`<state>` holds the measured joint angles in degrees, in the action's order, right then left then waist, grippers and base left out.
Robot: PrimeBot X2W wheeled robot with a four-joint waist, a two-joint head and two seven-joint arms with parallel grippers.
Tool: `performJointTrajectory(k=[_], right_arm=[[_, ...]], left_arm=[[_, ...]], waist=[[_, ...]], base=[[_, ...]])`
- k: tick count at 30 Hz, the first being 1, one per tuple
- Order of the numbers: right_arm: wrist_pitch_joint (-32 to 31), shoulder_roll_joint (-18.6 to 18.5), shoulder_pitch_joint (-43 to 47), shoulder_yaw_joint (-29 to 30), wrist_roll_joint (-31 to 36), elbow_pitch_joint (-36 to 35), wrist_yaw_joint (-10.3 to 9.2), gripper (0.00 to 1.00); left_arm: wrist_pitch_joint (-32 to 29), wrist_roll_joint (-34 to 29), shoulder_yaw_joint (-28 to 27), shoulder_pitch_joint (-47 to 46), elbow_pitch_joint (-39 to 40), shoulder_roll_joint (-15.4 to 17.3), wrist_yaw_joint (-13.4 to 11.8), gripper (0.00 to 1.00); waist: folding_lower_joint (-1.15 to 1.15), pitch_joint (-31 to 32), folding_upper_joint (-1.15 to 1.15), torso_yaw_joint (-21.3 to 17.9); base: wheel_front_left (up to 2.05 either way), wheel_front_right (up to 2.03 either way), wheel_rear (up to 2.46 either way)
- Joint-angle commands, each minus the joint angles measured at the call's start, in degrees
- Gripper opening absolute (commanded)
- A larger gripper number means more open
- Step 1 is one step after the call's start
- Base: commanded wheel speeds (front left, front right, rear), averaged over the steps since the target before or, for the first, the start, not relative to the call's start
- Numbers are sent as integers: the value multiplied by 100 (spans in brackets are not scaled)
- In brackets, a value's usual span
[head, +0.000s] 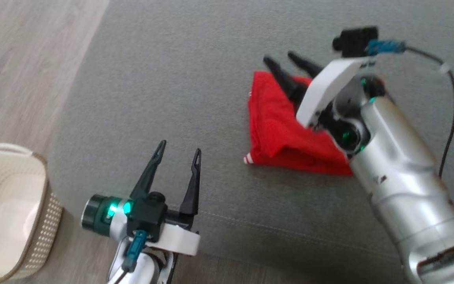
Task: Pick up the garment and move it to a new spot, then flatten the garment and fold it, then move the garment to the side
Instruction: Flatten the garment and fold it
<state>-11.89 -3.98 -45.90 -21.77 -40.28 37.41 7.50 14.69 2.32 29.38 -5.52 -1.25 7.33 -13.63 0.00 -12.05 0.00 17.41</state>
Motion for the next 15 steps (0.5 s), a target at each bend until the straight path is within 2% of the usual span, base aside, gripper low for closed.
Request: performJointTrajectory(k=[1, 7, 11, 15], right_arm=[[117, 110, -324, 47, 110, -264, -1, 100], [415, -69, -8, 865, 1420, -732, -1, 100], [793, -307, 746, 1224, 1798, -1431, -1, 100], [1567, -594, 1535, 1412, 2124, -1872, -1, 100]], left_arm=[[30, -65, -223, -209, 253, 41, -28, 100], [30, 47, -381, -61, 350, 55, -80, 100], [30, 369, -615, 65, 429, -41, -5, 100], [30, 533, -878, 160, 470, -92, 87, 100]], waist=[[0, 43, 0, -106], [0, 130, 0, -350], [0, 159, 0, -516], [0, 195, 0, -706]], base=[[0, 0, 0], [0, 0, 0], [0, 0, 0], [0, 0, 0]])
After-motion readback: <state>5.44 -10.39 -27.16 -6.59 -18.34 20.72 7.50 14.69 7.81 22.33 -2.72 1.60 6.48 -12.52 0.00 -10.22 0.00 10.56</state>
